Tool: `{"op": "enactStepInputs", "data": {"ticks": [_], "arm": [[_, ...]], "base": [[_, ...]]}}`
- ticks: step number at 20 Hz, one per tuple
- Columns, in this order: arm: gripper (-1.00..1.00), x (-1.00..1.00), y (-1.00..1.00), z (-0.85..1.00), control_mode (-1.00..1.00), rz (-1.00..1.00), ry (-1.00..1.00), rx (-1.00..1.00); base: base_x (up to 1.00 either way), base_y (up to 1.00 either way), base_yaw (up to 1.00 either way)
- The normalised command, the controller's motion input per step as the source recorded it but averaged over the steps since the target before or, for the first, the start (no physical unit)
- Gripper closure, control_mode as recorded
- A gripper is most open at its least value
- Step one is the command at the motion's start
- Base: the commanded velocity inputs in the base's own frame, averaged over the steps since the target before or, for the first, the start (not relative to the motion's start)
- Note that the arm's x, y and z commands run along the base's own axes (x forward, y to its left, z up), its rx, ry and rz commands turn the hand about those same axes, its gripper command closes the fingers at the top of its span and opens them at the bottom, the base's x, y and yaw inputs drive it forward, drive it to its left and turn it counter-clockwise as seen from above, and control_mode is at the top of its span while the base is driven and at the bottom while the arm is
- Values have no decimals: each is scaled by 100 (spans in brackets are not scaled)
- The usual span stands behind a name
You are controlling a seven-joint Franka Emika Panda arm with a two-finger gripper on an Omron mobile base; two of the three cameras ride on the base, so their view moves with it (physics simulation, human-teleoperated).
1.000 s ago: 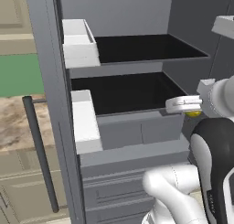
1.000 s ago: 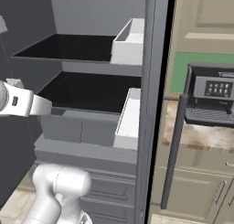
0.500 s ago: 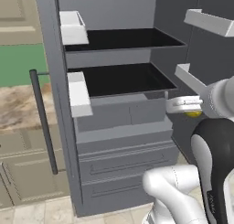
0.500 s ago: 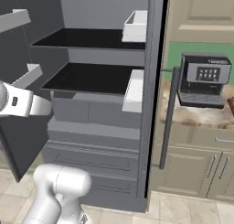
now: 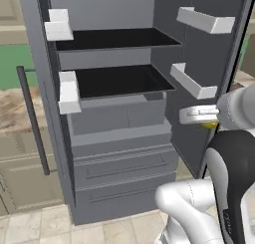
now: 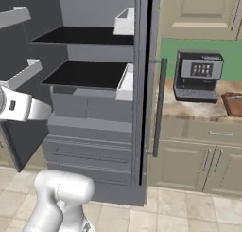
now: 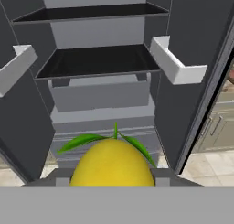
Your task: Retrieve a lemon from the fridge and place it on the cutting board with the fish.
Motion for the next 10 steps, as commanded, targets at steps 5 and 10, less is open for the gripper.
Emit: {"op": "enactStepInputs", "data": {"ticks": [5,10], "arm": [[100,0,0,0,100,0,0,0],[100,0,0,0,100,0,0,0]], "base": [[0,-94,0],[-5,-82,0]]}}
